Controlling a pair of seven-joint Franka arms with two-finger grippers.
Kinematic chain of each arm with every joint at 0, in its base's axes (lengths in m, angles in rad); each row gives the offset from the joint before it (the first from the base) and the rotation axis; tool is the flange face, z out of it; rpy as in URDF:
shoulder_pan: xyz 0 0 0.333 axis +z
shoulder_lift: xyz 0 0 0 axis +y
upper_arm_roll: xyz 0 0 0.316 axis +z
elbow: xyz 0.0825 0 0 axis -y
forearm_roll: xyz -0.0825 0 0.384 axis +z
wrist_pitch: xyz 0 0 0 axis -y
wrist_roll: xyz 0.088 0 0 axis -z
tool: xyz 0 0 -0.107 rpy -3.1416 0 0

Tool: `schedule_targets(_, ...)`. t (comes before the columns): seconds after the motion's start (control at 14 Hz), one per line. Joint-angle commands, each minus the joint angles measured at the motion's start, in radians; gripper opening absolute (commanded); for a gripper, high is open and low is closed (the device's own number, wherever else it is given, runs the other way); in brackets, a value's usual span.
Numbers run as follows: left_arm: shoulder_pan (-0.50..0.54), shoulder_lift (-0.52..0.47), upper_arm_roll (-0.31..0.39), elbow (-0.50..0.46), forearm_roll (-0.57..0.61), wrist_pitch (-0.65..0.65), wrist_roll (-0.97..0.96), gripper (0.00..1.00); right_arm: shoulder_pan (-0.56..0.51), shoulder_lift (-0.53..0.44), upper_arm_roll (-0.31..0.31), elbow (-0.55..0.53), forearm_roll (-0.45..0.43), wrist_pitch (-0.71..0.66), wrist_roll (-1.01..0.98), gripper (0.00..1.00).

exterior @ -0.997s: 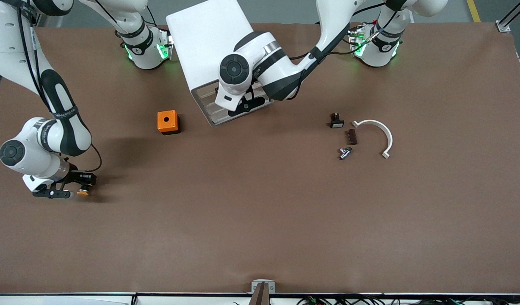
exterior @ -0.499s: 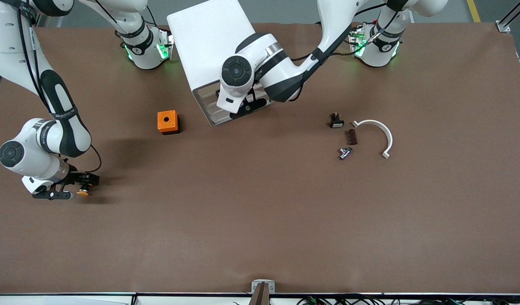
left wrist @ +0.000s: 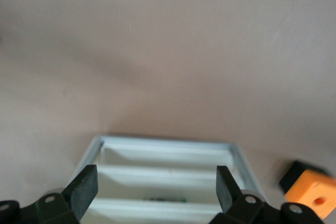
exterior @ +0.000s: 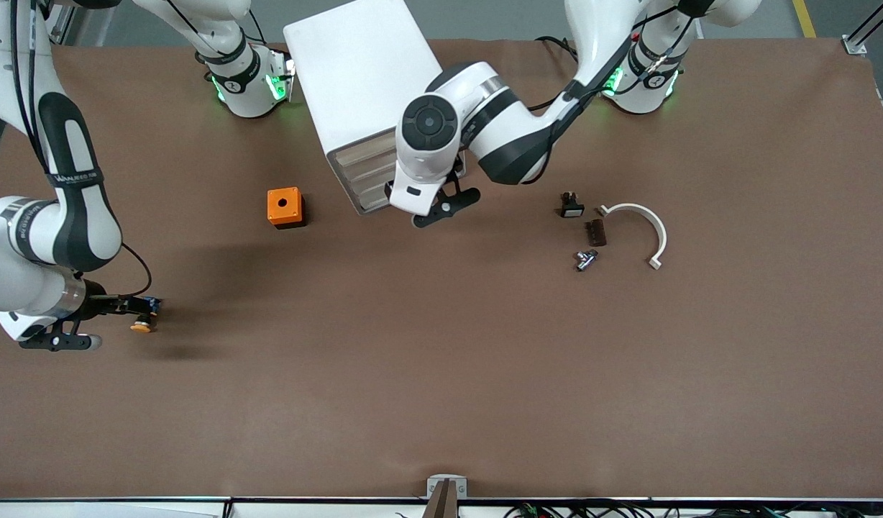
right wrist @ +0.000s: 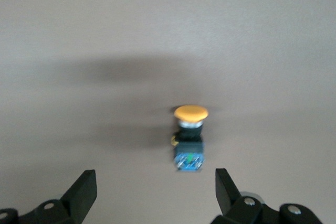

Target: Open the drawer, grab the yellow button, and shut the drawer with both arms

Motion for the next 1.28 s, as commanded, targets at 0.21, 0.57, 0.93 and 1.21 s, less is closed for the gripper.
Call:
schedule_targets(0.21, 0.168, -0.169, 0.003, -0.030, 0.046, -0.046, 0.108, 0.99, 0.082, -0.112, -0.003, 0.104, 0.001, -0.280, 0.085, 1.00)
schedule_targets(0.57, 0.288, -0.224, 0.000, -0.033, 0.046, -0.189, 0.359, 0.99, 0.060, -0.250, -0.012, 0.168, 0.003, -0.520, 0.046, 1.00)
schedule_targets(0.93, 0.400, -0.278, -0.002, -0.036, 0.049, -0.281, 0.578, 1.00, 0.062, -0.299, -0.009, 0.182, -0.001, -0.544, 0.046, 1.00)
schedule_targets(1.21, 0.505, -0.337, -0.004, -0.054, 0.049, -0.341, 0.779, 1.00, 0.068, -0.293, -0.006, 0.220, 0.000, -0.552, 0.051, 1.00)
